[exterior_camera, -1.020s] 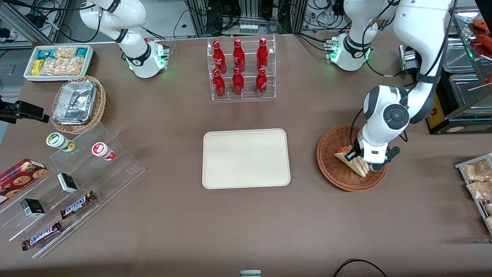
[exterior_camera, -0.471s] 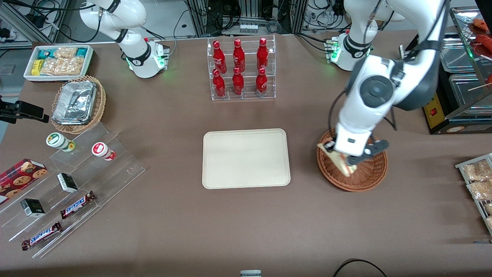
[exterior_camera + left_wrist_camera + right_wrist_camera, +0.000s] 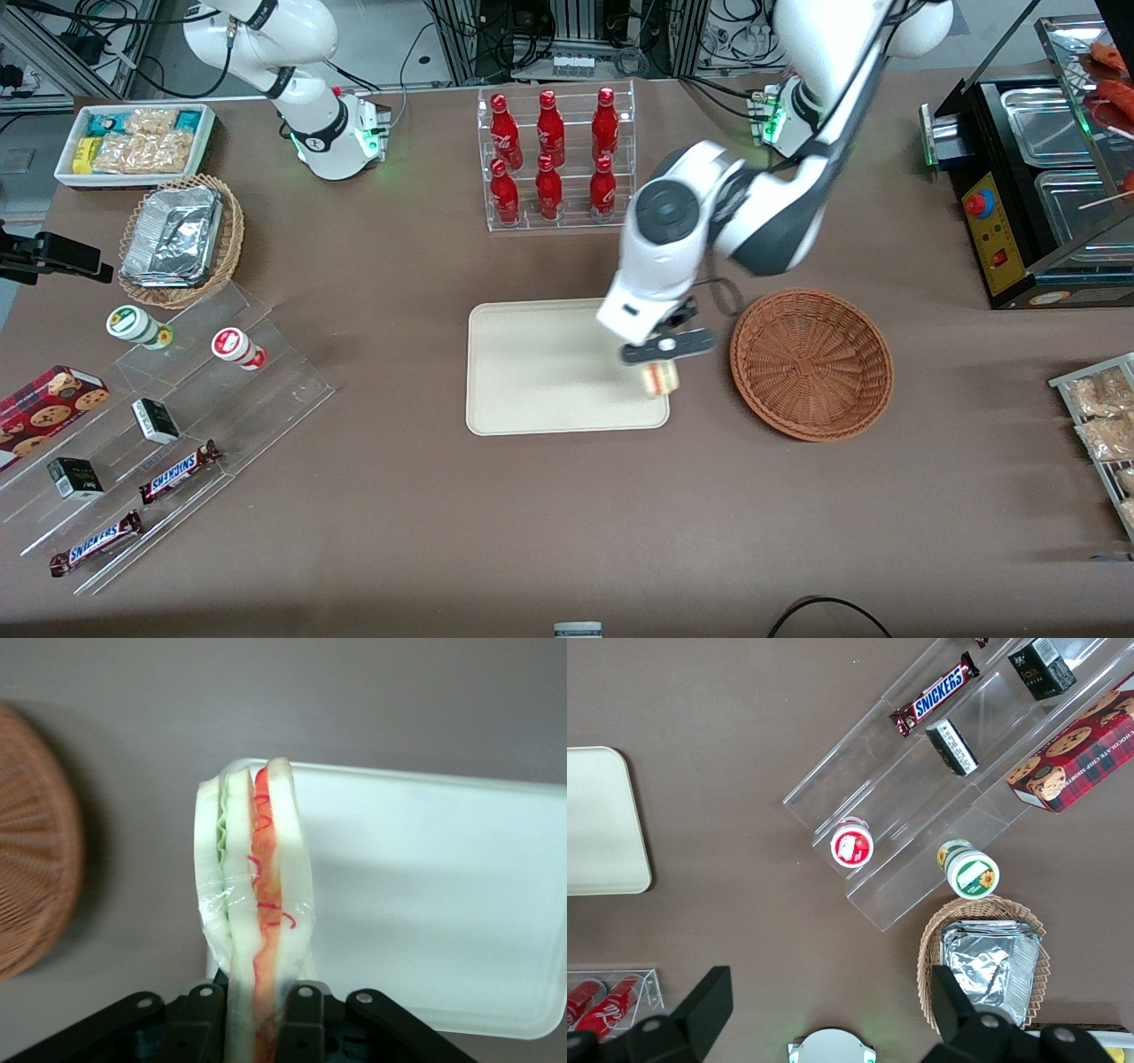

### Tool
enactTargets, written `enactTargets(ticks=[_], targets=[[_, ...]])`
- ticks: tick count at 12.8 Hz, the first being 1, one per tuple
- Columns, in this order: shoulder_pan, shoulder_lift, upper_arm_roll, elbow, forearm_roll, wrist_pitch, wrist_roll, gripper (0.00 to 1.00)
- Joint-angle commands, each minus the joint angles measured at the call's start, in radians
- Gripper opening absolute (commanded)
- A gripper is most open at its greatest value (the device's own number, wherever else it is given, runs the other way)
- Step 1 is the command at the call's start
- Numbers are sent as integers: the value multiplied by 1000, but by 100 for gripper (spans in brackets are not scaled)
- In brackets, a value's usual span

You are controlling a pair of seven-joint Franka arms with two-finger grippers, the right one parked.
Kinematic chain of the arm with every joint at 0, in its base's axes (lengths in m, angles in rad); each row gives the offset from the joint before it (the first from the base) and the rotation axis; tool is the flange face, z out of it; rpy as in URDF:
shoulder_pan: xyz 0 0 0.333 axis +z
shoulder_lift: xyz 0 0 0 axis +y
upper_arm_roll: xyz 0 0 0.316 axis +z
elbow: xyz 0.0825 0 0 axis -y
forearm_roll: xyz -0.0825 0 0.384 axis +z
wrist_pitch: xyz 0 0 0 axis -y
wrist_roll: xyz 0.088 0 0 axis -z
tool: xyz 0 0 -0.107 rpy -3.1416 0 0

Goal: Place sandwich from basket to tray
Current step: 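Lift the sandwich and carry it over the cream tray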

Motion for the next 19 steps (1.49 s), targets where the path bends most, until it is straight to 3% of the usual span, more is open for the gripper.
enactTargets(ticks=[1, 5, 14, 15, 16, 17, 19], targets=[[-32, 90, 0, 66, 1, 48, 75, 0], [-83, 170, -2, 66, -2, 163, 103, 0], [-138, 242, 0, 66, 4, 189, 95, 0], [-138, 254, 0, 68, 4, 204, 95, 11], [-138, 257, 0, 68, 4, 209, 95, 69], [-138, 256, 1, 68, 4, 209, 101, 100], [-137, 245, 1, 69, 4, 207, 92, 100]])
